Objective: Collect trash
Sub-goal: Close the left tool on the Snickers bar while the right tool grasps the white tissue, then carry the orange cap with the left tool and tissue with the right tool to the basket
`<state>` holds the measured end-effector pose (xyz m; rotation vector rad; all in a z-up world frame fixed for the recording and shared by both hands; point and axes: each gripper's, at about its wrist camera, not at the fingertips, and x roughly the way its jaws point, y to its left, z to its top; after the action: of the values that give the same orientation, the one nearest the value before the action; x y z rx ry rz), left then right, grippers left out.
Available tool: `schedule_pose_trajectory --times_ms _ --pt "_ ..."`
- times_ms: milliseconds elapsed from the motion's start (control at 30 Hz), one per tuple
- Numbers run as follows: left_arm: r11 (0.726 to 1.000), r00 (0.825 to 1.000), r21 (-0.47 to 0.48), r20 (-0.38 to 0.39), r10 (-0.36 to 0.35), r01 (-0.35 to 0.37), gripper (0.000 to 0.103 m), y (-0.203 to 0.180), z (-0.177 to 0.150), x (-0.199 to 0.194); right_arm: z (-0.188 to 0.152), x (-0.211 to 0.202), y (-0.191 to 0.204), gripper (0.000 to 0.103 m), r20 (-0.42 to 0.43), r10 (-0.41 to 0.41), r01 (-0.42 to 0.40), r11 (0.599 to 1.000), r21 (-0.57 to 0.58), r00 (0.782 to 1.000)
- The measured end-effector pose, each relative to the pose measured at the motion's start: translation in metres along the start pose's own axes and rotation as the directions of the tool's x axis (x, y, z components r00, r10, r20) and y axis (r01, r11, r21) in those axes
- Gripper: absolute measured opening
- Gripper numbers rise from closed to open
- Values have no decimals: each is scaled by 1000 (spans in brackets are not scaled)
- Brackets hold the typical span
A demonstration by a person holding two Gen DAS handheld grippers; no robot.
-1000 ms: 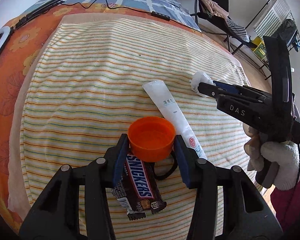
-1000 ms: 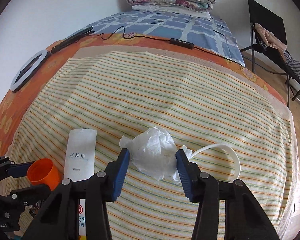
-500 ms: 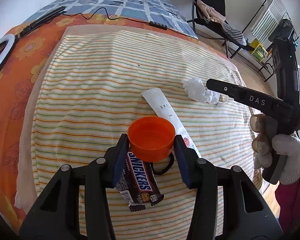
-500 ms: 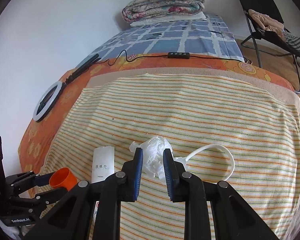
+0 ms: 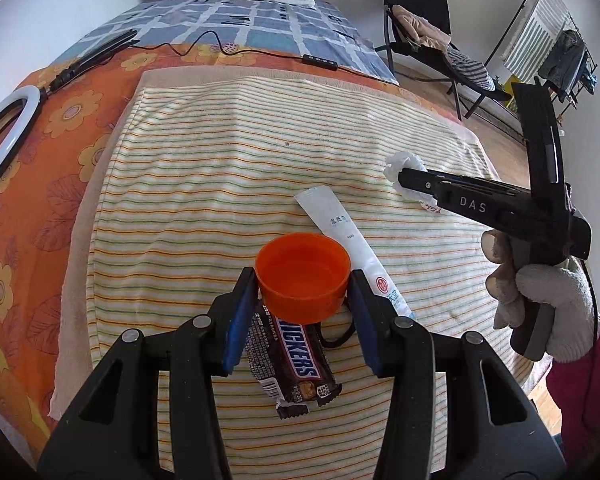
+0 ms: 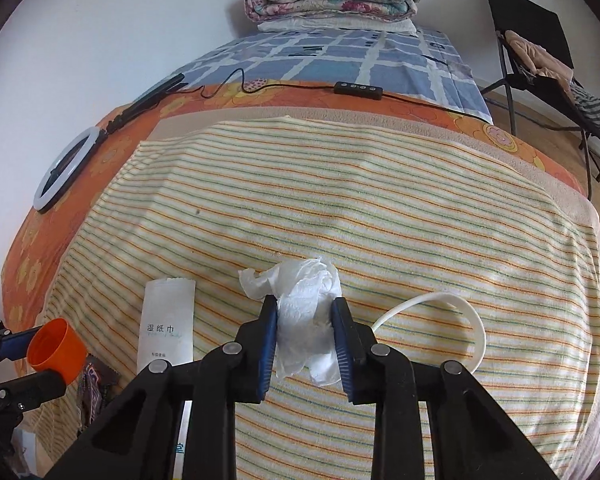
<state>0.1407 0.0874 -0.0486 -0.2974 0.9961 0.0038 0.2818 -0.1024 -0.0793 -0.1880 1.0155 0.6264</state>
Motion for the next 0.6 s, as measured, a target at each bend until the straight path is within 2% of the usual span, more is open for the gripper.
schedule_pose_trajectory --times_ms 267,600 --pt "999 999 32 45 9 -10 47 -13 -7 -27 -3 -50 10 26 64 57 -58 998 5 996" --pt "993 993 112 117 15 -28 47 -39 -31 -77 -34 -116 46 26 113 96 -89 993 -72 989"
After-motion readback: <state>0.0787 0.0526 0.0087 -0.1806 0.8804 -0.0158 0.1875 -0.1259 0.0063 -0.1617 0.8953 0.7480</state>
